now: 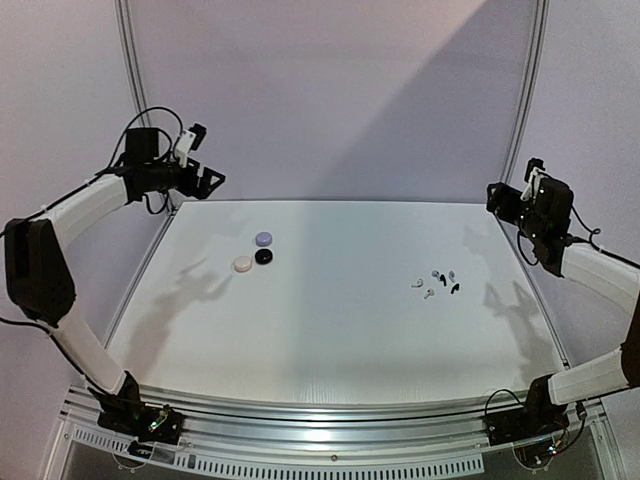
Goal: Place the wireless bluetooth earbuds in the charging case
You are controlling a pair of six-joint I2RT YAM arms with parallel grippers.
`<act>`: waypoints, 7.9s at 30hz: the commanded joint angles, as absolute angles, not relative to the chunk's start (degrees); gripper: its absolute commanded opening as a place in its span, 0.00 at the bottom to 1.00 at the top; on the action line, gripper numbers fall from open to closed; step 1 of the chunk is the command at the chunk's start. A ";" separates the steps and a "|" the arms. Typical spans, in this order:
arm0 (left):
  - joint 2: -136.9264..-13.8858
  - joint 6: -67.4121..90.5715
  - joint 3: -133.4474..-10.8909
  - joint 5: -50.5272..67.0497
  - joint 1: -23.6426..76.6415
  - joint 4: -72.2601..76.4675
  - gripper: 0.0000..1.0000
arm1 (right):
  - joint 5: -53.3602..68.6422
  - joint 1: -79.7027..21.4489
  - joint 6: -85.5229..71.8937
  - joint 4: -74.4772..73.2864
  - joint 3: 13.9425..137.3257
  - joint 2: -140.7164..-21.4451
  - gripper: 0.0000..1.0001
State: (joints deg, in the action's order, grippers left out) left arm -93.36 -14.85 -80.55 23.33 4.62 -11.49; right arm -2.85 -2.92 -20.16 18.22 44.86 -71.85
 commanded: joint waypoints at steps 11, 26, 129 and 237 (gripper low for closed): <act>-123.61 -3.26 -108.82 14.61 18.62 -46.14 0.99 | -13.08 -19.74 -25.98 -15.83 73.00 -87.95 0.95; -132.62 -1.00 -108.74 5.96 21.02 -42.06 0.86 | -12.25 -26.72 -27.35 -18.11 78.90 -96.43 0.95; -86.70 -36.86 -71.06 44.54 24.63 -8.59 0.99 | 29.20 -44.08 -13.99 -8.91 103.91 -114.68 0.00; -83.52 8.88 -59.12 61.73 26.35 35.33 0.00 | 46.57 -45.51 2.56 -4.35 101.54 -106.68 0.39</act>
